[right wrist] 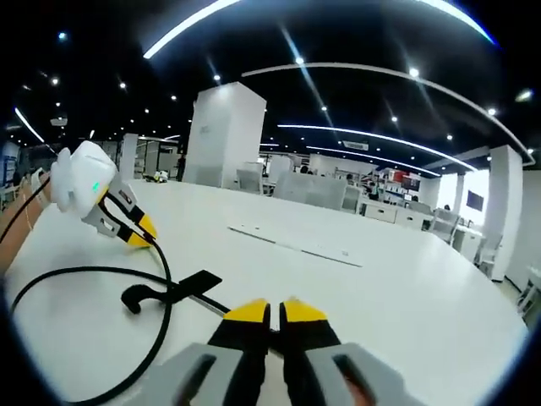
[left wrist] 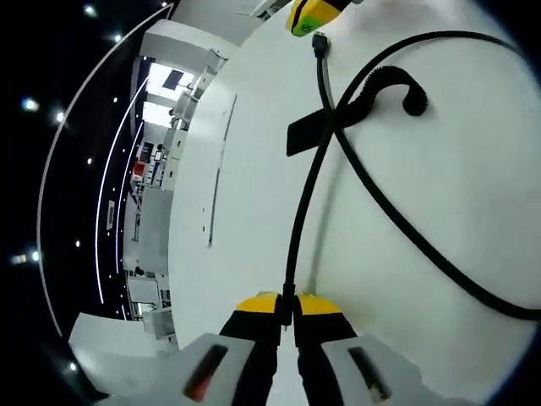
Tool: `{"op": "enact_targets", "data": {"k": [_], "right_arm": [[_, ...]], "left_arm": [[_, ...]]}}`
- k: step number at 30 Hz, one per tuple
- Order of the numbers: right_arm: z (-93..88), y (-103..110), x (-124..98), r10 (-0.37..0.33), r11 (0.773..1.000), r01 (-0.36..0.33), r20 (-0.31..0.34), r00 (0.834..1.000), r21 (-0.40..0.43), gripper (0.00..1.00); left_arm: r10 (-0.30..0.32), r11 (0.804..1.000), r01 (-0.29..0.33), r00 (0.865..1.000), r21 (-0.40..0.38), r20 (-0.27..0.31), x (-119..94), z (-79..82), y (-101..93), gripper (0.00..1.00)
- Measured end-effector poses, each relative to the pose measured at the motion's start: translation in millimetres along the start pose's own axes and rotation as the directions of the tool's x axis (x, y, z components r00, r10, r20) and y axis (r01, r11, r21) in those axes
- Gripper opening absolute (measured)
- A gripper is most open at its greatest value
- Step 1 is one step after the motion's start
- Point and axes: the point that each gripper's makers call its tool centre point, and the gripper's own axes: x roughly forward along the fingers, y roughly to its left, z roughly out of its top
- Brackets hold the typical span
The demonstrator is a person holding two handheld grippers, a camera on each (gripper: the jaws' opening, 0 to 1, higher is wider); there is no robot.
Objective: Find the charging cable on the desk, coil it up and secure with Velcro.
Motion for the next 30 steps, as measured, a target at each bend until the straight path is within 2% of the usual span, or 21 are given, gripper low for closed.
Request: {"op": "enact_targets", "data": {"k": [3, 13, 17, 20, 24, 26, 28, 29, 30], "right_arm": [[-1.4, 6.1, 1.1, 0.015, 1.0, -0.015, -0.008, 1.0, -0.01, 0.06], [-5.4, 4.5, 0.8, 0.014, 1.0, -0.014, -0.017, 1.0, -0.003, 0.06], [5.2, 12.1, -1.0, 0.06, 0.998, -0.06, 0.034, 0.998, 0.003, 0.07], [15.4, 29.2, -2.8, 0.146, 0.989, -0.146, 0.082, 0.986, -0.007, 0.08], [16.2, 56.8, -2.4, 0.254, 0.965, -0.247, 0.073, 0.964, -0.088, 0.12], [11.7, 71.9, -2.0, 0.3, 0.942, -0.29, 0.037, 0.953, -0.167, 0.12], [8.1, 81.2, -1.5, 0.318, 0.924, -0.308, 0.007, 0.948, -0.227, 0.12], [7.9, 94.5, -3.2, 0.36, 0.902, -0.348, -0.001, 0.933, -0.257, 0.12], [7.7, 99.5, -4.5, 0.377, 0.893, -0.366, -0.006, 0.926, -0.262, 0.12]], "left_arm": [[-0.001, 1.0, 0.001, 1.0, 0.002, 0.0, 0.3, -0.1, 0.3, 0.07], [-0.004, 1.0, 0.004, 1.0, -0.004, 0.02, -0.6, 1.9, -0.2, 0.07], [-0.004, 1.0, 0.004, 1.0, -0.001, 0.018, -0.4, 1.4, -0.2, 0.07], [-0.005, 1.0, 0.005, 1.0, 0.0, 0.02, -0.3, 1.6, -0.1, 0.07], [-0.004, 1.0, 0.004, 1.0, -0.001, 0.027, -0.5, 1.7, -0.2, 0.07], [-0.004, 1.0, 0.004, 1.0, -0.002, 0.029, -0.5, 1.7, -0.3, 0.07], [-0.004, 1.0, 0.004, 1.0, -0.005, 0.029, -0.5, 1.6, -0.3, 0.07], [-0.004, 1.0, 0.004, 1.0, -0.004, 0.029, -0.4, 1.7, -0.2, 0.07], [-0.004, 1.0, 0.004, 1.0, -0.004, 0.029, -0.5, 1.8, -0.4, 0.07]]}}
